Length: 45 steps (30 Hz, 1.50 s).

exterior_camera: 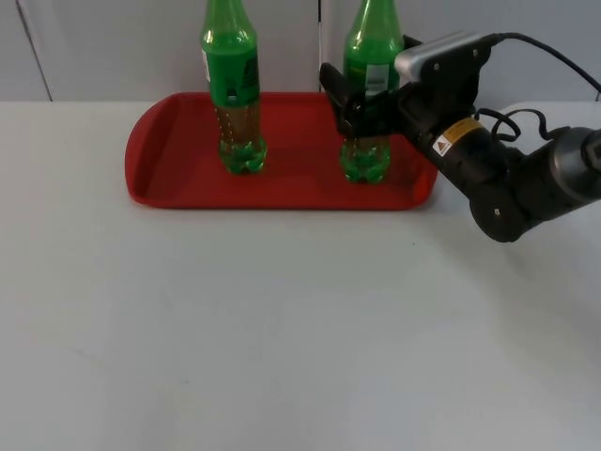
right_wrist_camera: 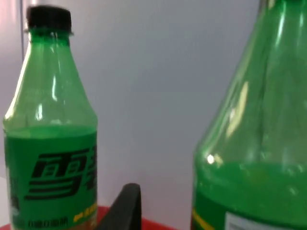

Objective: Place the bottle upright on the tray.

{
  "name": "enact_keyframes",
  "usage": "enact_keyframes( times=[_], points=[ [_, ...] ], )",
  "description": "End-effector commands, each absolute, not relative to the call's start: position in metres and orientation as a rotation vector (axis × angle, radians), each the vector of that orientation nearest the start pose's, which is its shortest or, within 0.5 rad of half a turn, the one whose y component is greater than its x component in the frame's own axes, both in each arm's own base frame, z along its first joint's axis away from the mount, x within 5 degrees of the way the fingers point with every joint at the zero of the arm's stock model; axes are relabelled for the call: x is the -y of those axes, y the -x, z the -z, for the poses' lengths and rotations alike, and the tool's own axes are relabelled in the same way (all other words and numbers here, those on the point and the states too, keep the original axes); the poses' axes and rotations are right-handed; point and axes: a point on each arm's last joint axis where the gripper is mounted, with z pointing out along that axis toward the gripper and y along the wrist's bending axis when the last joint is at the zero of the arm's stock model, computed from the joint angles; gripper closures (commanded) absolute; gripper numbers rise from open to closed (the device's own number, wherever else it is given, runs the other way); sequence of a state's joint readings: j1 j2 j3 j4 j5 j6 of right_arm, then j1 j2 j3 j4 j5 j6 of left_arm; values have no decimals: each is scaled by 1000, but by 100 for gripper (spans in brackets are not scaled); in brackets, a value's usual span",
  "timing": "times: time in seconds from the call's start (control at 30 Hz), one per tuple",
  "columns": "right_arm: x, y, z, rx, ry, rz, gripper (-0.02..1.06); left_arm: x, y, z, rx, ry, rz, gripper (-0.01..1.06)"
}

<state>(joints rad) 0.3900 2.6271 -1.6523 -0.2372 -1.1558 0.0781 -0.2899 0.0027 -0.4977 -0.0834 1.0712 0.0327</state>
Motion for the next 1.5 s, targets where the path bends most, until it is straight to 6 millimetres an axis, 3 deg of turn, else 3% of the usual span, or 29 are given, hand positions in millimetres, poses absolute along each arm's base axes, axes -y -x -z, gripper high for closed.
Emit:
enact_keyframes(
  times=[0.0,0.2,0.47,0.67,1.0,1.07,1.17,1.37,1.47],
  points=[
    [-222,-476,-78,-1251,482,-476,-1,5,7,-275,-2042,-340,265,0],
    [-219,-464,-89,-1294,532,-473,-1,5,7,-275,-2042,-340,265,0],
    [-209,-455,-88,-1453,513,-420,-1,5,7,-275,-2042,-340,265,0],
    [-201,-437,-88,-1542,507,-425,-1,5,7,-275,-2042,-340,265,0],
    [-175,-383,-99,-1696,480,-406,-1,5,7,-275,-2042,-340,265,0],
    [-165,-363,-103,-1803,504,-378,-1,5,7,-275,-2042,-340,265,0],
    [-160,-354,-106,-1862,518,-359,-1,5,7,-275,-2042,-340,265,0],
    [-144,-326,-131,-2067,563,-269,-1,5,7,-275,-2042,-340,265,0],
    [-136,-316,-154,-2157,580,-208,-1,5,7,-275,-2042,-340,265,0]
  ],
)
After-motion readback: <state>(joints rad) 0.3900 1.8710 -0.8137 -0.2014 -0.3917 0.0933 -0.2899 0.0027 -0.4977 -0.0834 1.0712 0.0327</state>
